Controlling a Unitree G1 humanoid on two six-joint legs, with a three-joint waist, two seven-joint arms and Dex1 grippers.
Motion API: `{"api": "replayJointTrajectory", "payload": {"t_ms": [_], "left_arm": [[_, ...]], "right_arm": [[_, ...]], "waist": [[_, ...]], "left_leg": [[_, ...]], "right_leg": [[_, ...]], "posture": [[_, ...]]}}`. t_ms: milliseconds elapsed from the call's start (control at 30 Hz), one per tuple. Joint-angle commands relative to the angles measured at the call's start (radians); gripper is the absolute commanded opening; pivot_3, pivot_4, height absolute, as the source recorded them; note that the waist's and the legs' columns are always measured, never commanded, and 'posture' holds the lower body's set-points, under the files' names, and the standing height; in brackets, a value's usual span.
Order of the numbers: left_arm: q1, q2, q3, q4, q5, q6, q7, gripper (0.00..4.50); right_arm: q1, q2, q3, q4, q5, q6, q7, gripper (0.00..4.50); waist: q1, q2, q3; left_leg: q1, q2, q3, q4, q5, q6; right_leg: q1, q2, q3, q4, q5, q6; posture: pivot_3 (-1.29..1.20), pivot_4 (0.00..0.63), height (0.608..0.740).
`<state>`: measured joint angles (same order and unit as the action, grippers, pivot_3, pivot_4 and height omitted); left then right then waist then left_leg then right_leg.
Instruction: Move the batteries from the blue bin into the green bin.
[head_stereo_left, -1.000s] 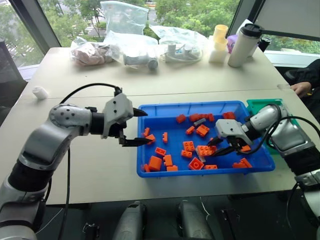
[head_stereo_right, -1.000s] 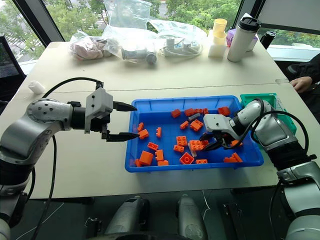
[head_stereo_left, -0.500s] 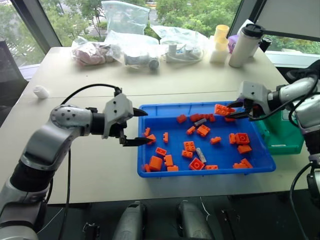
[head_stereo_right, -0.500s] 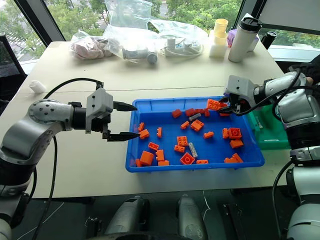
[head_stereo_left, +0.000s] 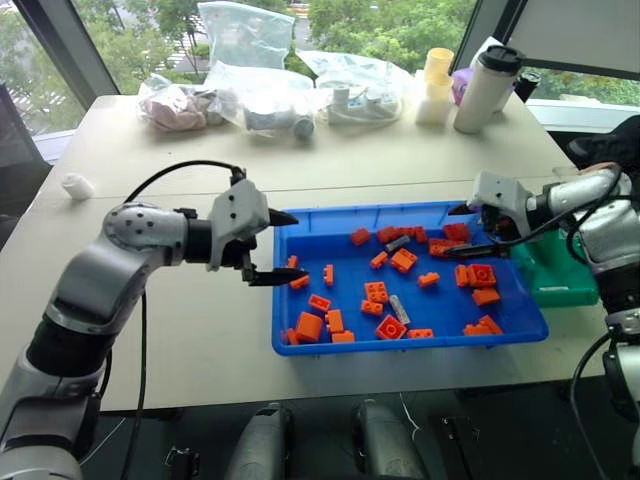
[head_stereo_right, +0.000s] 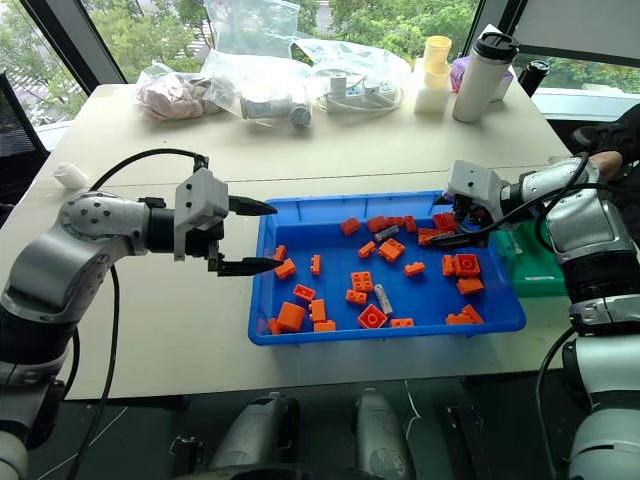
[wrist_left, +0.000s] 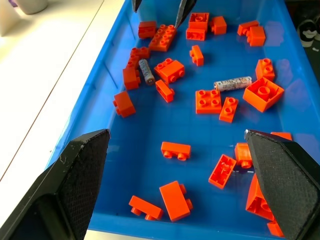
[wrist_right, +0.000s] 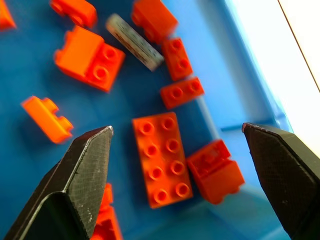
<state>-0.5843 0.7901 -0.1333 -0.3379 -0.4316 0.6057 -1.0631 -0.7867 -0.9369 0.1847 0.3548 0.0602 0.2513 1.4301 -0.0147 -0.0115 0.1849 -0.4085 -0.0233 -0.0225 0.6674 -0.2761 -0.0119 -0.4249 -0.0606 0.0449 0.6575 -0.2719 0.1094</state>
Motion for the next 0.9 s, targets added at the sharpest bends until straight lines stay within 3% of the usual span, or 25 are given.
{"api": "replayJointTrajectory", "payload": {"t_ms": [33, 267, 533, 900], "left_arm": [[-0.003, 0.015, 0.026, -0.035, -0.012, 0.004, -0.005, 4.5], [-0.009, 0.005, 0.011, -0.037, -0.013, 0.006, -0.006, 4.5], [0.017, 0.018, 0.031, -0.072, -0.022, 0.032, 0.013, 4.5], [0.03, 0.024, 0.038, -0.085, -0.023, 0.04, 0.032, 4.5]], "right_arm": [[0.04, -0.041, -0.031, -0.171, 0.084, 0.085, 0.082, 4.42], [0.124, -0.031, 0.075, -0.329, 0.061, 0.012, 0.163, 4.42], [0.12, 0.036, 0.138, -0.256, 0.001, -0.132, 0.141, 4.42], [0.107, 0.087, 0.172, -0.19, -0.021, -0.178, 0.165, 4.42]], "waist": [[0.001, 0.0, 0.0], [0.001, 0.0, 0.0], [0.0, 0.0, 0.0], [0.001, 0.0, 0.0]], "left_leg": [[0.0, 0.0, 0.0, 0.0, 0.0, 0.0], [0.0, 0.0, 0.0, 0.001, 0.0, 0.0], [0.0, 0.0, 0.0, 0.001, 0.0, 0.0], [0.0, 0.0, 0.0, 0.001, 0.0, 0.0]], "right_leg": [[0.0, 0.0, 0.0, 0.0, 0.0, 0.0], [0.0, 0.0, 0.0, 0.001, 0.0, 0.0], [0.0, 0.0, 0.0, 0.001, 0.0, 0.0], [0.0, 0.0, 0.0, 0.001, 0.0, 0.0]], "posture": [[0.0, 0.15, 0.74], [0.0, 0.15, 0.74], [0.0, 0.15, 0.74], [0.0, 0.15, 0.74]]}}
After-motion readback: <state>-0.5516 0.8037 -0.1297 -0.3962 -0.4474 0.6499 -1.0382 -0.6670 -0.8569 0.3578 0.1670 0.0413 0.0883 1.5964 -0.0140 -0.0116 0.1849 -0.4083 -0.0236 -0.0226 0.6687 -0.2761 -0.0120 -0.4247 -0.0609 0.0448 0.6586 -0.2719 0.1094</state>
